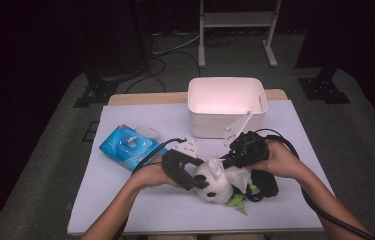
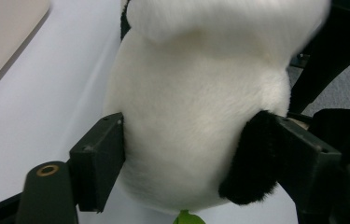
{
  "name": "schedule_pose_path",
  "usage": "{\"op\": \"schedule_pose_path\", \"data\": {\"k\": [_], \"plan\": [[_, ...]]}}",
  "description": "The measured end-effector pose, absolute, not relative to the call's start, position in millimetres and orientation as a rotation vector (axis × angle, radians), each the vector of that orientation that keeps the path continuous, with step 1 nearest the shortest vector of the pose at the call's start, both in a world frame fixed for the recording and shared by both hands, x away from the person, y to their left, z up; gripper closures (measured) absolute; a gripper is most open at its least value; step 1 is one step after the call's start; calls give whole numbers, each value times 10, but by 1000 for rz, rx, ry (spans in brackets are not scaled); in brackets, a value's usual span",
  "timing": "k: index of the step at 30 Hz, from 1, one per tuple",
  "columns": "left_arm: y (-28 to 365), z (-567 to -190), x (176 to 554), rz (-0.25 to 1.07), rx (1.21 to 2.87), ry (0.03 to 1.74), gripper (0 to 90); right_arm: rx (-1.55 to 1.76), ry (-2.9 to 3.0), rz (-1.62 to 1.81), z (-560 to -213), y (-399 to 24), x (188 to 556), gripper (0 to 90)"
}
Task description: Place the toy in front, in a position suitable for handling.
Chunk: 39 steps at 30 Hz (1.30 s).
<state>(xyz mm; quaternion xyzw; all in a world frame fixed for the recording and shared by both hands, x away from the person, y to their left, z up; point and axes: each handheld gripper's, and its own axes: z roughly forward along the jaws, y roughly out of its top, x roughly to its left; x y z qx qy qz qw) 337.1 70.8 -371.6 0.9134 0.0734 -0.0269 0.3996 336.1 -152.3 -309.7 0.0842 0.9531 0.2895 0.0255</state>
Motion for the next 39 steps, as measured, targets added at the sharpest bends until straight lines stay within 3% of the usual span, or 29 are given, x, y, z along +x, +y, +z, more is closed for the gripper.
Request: {"op": "schedule_pose_path", "data": {"k": [20,39], "plan": [[679,-3667,3426,-69,2328,196,213,535,2815,989,-3073,-2486,3270,836],[712,-3681,3486,-107,2377,217,184,529,2823,1068,-3234,-2576,3013,844]]}}
